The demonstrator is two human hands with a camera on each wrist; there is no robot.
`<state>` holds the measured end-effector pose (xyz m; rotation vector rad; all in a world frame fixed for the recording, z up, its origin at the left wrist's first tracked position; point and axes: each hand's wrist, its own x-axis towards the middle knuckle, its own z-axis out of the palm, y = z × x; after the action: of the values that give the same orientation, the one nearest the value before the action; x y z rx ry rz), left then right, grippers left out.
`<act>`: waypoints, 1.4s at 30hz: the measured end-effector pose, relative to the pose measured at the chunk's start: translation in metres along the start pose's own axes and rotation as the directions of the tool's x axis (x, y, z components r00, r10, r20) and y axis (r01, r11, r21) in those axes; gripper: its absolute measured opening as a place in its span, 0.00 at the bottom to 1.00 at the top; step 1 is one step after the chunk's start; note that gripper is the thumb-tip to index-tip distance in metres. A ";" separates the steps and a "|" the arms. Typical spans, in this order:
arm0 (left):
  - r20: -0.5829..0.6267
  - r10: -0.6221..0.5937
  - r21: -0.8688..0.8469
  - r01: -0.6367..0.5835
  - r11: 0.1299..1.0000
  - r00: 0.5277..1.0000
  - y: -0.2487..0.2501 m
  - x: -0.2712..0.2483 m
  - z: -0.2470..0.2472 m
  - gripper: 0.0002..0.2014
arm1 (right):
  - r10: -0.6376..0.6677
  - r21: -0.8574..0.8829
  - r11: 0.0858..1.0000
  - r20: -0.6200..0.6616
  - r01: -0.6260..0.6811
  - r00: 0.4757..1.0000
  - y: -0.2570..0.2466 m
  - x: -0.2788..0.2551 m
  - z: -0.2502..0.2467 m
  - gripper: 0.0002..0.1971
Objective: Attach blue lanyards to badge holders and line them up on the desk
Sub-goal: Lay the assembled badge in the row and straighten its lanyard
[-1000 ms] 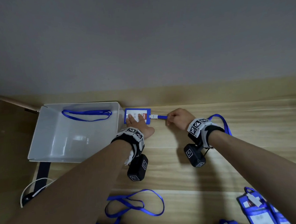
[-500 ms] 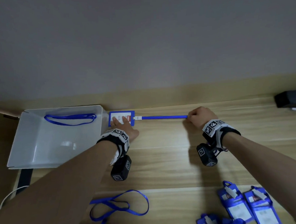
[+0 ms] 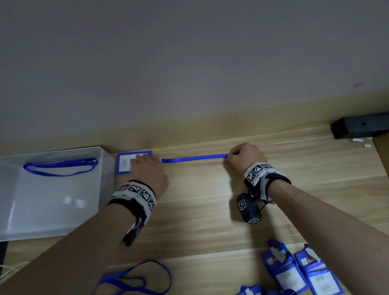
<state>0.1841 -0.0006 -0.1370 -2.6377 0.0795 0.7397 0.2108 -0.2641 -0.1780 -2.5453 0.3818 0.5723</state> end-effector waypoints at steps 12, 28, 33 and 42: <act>-0.092 0.359 -0.324 -0.369 0.871 0.929 0.119 0.001 0.006 0.40 | -0.067 -0.017 0.998 0.004 0.068 0.998 0.010 0.004 0.001 0.11; 0.021 0.372 -0.309 -0.348 0.885 0.928 0.116 0.002 -0.008 0.42 | -0.074 -0.183 0.982 -0.115 0.052 0.991 0.089 0.012 -0.056 0.11; 0.032 0.367 -0.296 -0.342 0.892 0.930 0.117 0.002 -0.009 0.41 | -0.054 -0.193 0.981 -0.181 0.019 0.982 0.099 0.014 -0.064 0.10; 0.052 0.377 -0.286 -0.348 0.893 0.925 0.116 0.004 -0.008 0.42 | 0.028 -0.140 0.988 -0.244 -0.064 0.969 0.131 0.014 -0.071 0.09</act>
<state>0.1728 -0.1096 -0.1748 -2.8738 0.4870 1.0821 0.1981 -0.4134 -0.1818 -2.7648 0.5019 0.3159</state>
